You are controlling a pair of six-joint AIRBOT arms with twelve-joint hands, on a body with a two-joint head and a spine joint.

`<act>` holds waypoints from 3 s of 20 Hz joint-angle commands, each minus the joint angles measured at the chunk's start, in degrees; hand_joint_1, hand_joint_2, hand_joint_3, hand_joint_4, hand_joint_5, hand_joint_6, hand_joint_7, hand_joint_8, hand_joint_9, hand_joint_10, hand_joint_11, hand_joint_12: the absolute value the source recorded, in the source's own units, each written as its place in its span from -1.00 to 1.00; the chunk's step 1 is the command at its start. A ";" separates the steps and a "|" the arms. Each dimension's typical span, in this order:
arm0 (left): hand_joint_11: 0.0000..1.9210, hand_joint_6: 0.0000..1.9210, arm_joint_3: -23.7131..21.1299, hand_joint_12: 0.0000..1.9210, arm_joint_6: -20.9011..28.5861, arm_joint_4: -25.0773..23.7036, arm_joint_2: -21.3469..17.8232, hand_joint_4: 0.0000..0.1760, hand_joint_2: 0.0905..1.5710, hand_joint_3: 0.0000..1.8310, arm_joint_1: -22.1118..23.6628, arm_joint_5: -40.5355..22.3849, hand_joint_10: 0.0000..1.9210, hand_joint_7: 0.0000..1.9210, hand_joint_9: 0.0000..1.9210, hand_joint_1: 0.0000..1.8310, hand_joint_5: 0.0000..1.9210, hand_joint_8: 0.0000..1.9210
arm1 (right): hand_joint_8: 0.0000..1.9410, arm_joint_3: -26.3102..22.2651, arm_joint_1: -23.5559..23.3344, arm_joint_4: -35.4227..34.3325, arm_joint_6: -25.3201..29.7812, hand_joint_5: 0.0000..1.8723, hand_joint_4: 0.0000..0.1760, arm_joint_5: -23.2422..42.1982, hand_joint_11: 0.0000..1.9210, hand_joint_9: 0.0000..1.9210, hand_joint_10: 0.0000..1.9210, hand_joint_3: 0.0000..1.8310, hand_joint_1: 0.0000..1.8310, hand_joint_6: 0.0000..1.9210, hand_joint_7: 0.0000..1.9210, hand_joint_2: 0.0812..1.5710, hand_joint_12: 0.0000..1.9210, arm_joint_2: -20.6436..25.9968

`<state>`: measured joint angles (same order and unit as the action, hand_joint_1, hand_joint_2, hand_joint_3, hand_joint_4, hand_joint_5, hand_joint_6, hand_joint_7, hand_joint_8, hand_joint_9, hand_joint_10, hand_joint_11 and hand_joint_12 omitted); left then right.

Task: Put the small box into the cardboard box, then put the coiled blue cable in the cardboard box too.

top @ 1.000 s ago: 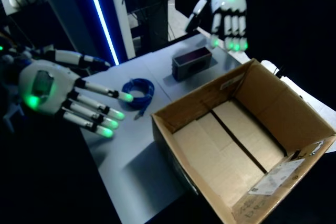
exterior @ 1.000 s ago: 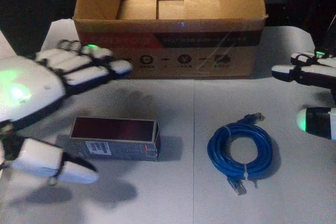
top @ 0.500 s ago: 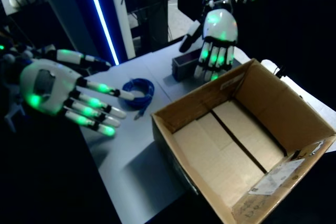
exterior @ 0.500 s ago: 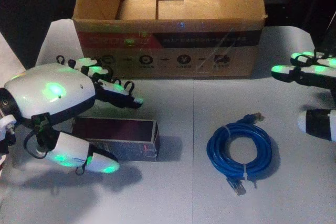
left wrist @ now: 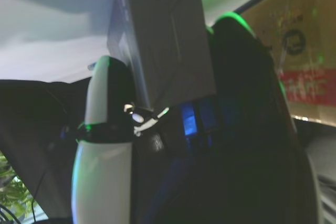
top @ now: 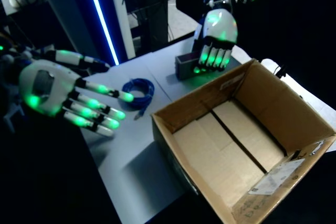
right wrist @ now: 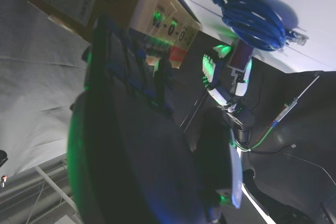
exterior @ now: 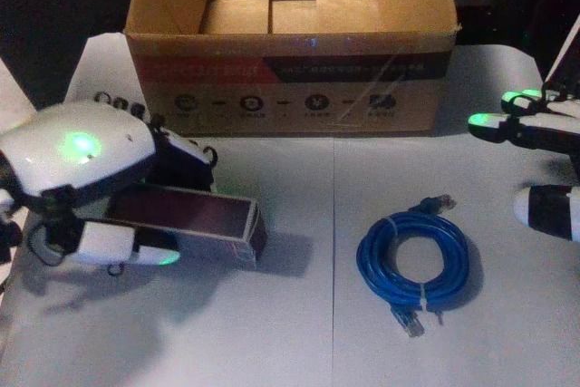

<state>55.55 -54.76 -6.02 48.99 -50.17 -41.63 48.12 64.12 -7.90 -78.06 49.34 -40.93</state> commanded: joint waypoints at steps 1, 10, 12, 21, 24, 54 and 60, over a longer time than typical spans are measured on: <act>-0.04 -0.13 -0.32 0.70 0.09 0.54 -0.96 -1.00 0.43 -1.00 0.55 -9.16 0.50 -0.07 -0.04 0.37 0.00 0.43 | -1.00 0.19 -0.69 -0.33 0.34 -0.81 1.00 6.64 -1.00 -1.00 -1.00 -1.00 -1.00 -1.00 -0.95 0.65 -1.00 -0.11; 0.00 0.32 -2.94 0.73 6.02 -1.64 -8.99 -1.00 0.44 -1.00 0.46 -22.79 0.33 -0.15 -0.02 0.49 -0.19 0.23 | -1.00 0.25 -0.69 -0.48 0.34 -0.76 1.00 5.98 -1.00 -0.99 -1.00 -1.00 -0.98 -0.99 -0.94 0.65 -1.00 -0.38; 0.00 0.31 -2.52 0.74 6.01 0.41 -10.12 -1.00 0.44 -1.00 0.50 -26.61 0.32 -0.15 -0.01 0.49 -0.19 0.22 | -1.00 0.36 -0.69 -0.48 0.34 -0.77 1.00 5.89 -1.00 -0.99 -1.00 -1.00 -1.00 -1.00 -0.94 0.66 -1.00 -0.49; 0.00 0.25 4.40 0.74 5.82 6.86 -5.98 -1.00 0.44 -1.00 9.09 -30.21 0.33 -0.15 -0.01 0.49 -0.18 0.27 | -1.00 1.06 -0.70 -0.57 0.34 -0.77 1.00 5.33 -1.00 -1.00 -1.00 -1.00 -0.93 -0.99 -0.97 0.68 -1.00 -1.25; -0.01 0.27 9.34 0.73 5.81 5.15 -1.68 -1.00 0.44 -1.00 18.13 -22.32 0.32 -0.16 -0.01 0.49 -0.15 0.23 | -1.00 1.64 -0.70 -0.54 0.34 -0.80 1.00 5.33 -1.00 -1.00 -1.00 -1.00 -0.92 -1.00 -0.98 0.69 -1.00 -1.63; -1.00 -1.00 23.74 0.18 5.99 1.50 13.08 0.96 -0.06 -1.00 30.84 1.26 -0.95 -0.88 -0.89 -0.24 -0.87 -1.00 | -1.00 3.02 -0.78 0.46 2.02 -0.73 1.00 5.36 -0.98 -0.98 -1.00 -1.00 -0.76 -1.00 -0.92 0.68 -0.96 -3.10; -1.00 -1.00 12.00 0.47 6.01 0.56 -3.32 1.00 0.00 -1.00 21.58 -6.43 -0.92 -0.83 -0.77 -0.14 -0.82 -1.00 | -1.00 1.91 -0.78 0.57 3.29 -0.82 1.00 6.02 -1.00 -1.00 -1.00 -1.00 -0.66 -1.00 -0.98 0.56 -0.99 -1.12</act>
<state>67.31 -48.80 -6.09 45.19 -29.54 -39.68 49.98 64.12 -7.18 -75.07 48.12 -42.37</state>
